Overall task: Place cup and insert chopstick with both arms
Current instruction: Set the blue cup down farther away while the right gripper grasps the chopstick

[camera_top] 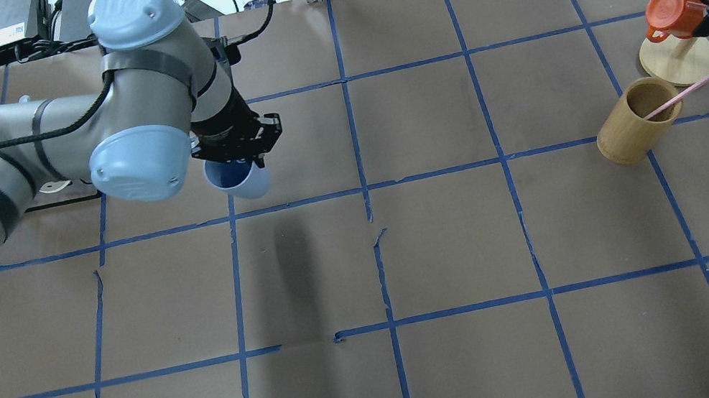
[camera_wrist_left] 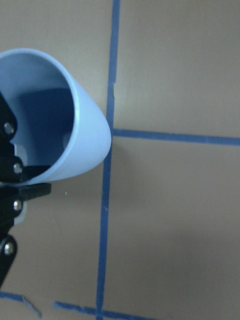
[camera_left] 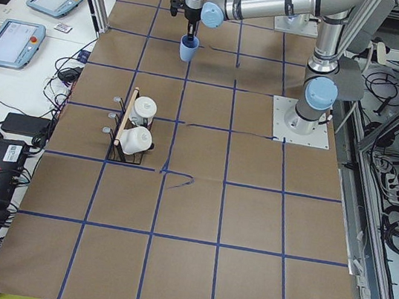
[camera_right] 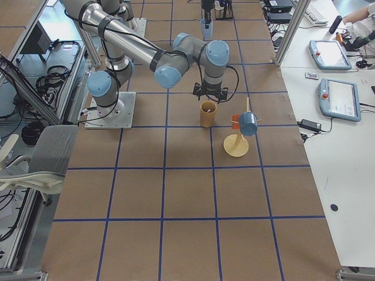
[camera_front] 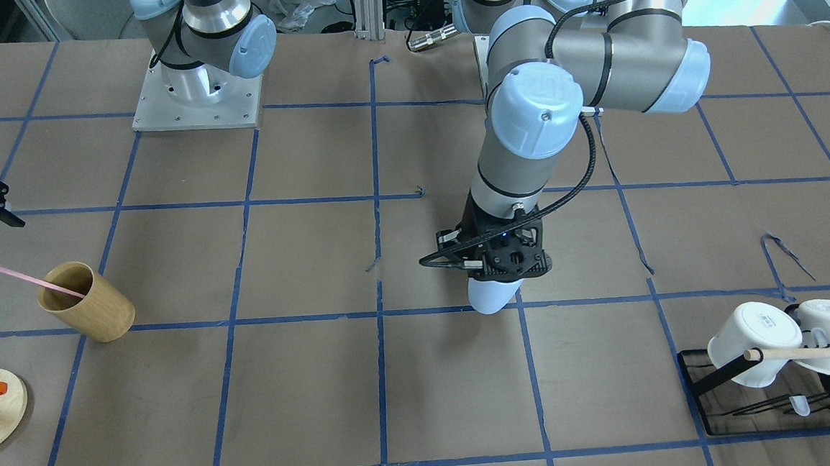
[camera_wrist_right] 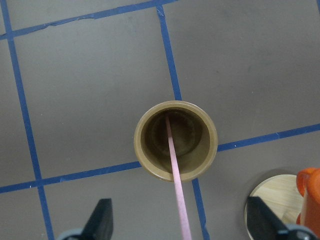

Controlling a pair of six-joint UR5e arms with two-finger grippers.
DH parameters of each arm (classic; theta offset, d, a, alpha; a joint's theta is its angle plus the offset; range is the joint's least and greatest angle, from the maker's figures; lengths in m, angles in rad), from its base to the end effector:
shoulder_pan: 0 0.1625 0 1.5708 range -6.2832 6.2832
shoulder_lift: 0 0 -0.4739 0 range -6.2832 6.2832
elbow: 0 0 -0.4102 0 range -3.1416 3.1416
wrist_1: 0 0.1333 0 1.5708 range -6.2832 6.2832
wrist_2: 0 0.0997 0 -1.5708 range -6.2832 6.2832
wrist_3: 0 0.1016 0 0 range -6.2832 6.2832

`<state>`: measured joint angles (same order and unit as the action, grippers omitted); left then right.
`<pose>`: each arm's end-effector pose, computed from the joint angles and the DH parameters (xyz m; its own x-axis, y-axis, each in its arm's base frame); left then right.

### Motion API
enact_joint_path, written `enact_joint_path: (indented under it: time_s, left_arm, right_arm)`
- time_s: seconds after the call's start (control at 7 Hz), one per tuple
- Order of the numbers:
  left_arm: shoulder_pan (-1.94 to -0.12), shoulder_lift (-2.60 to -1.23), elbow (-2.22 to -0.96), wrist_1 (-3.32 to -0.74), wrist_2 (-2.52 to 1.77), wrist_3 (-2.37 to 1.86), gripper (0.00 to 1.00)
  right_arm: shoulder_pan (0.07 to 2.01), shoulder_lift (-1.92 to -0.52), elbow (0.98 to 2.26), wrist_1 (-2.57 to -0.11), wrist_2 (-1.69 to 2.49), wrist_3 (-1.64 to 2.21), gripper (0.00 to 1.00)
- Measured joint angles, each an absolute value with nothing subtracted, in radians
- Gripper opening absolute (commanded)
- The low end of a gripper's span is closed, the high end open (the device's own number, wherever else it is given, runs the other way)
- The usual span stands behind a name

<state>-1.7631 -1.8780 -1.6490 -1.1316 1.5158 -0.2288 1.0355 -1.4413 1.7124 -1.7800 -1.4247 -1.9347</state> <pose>-0.2564 -0.5903 0.3641 -0.9973 -0.0336 0.0656 -0.0363 0.9985 -0.0399 -0.1530 -0.5484 0.4161 -0.1745 -0.9846 -0.0061 -0.9721 0.1733 -0.1578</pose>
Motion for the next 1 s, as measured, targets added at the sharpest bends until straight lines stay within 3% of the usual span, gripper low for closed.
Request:
enact_joint_path:
  time_s: [0.43, 0.57, 0.71, 1.0]
  left_arm:
    - [-1.858, -2.067, -1.442, -1.124, 1.508, -0.224, 0.0]
    - [-1.871, -2.117, -1.39, -1.123, 1.508, -0.217, 0.0]
    - [-1.884, -2.152, -1.357, -1.122, 1.508, -0.21, 0.0]
    - [-1.907, -2.197, -1.337, -1.102, 1.508, -0.199, 0.0]
  right_arm:
    - [0.975, -1.398, 1.723, -1.807, -1.374, -1.999, 0.87]
    - [0.97, -1.395, 1.731, -1.809, -1.357, -2.02, 0.7]
    - [0.969, -1.395, 1.736, -1.81, -1.348, -2.033, 0.65]
    - [0.966, -1.394, 1.738, -1.811, -1.342, -2.042, 0.65]
